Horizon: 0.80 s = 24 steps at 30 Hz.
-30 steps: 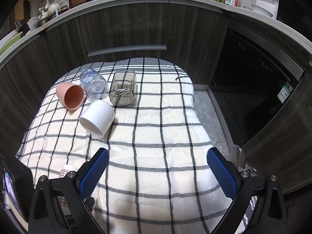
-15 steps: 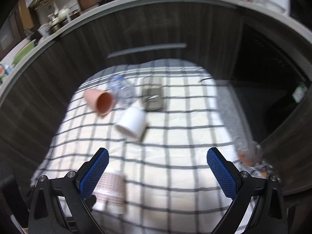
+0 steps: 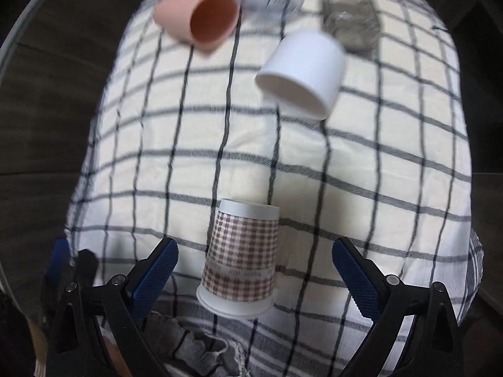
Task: Flip cup upside down
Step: 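Close the right tool on the paper cup while the left tool releases it, then turn the paper cup rim-up and lower it onto the cloth with the right tool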
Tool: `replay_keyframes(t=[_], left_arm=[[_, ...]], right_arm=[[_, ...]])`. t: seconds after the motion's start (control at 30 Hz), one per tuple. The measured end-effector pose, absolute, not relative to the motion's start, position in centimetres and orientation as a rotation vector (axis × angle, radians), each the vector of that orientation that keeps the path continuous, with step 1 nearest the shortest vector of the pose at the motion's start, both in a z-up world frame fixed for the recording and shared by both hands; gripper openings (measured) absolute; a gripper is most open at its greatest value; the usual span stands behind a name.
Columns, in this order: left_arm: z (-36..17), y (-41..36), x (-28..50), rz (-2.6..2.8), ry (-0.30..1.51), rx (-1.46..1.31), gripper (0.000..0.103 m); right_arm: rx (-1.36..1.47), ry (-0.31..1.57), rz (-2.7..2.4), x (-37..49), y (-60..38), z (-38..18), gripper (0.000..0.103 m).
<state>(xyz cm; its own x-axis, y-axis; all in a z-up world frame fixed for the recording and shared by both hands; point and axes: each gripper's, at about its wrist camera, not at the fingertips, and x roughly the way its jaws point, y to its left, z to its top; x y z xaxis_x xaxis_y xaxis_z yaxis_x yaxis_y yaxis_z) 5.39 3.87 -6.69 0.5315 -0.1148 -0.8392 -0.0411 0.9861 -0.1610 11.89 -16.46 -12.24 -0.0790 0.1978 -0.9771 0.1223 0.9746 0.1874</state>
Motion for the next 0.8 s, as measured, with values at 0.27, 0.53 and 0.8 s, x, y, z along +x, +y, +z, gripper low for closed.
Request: replay_keyframes(t=[0.27, 0.53, 0.8], left_arm=[[-8.0, 5.3, 7.1, -0.050, 1.036, -0.232, 0.100], [-9.7, 6.3, 8.4, -0.050, 1.084, -0.275, 0.100], [-10.4, 6.5, 8.7, -0.042, 1.103, -0.274, 0.100]], right_arm=[[0.198, 1.876, 0.045, 13.2, -14.3, -16.1, 0.096], [0.199, 2.017, 0.014, 13.1, -13.6, -19.7, 0.083], [0.209, 2.039, 0.022, 12.0, -12.8, -21.4, 0.059]])
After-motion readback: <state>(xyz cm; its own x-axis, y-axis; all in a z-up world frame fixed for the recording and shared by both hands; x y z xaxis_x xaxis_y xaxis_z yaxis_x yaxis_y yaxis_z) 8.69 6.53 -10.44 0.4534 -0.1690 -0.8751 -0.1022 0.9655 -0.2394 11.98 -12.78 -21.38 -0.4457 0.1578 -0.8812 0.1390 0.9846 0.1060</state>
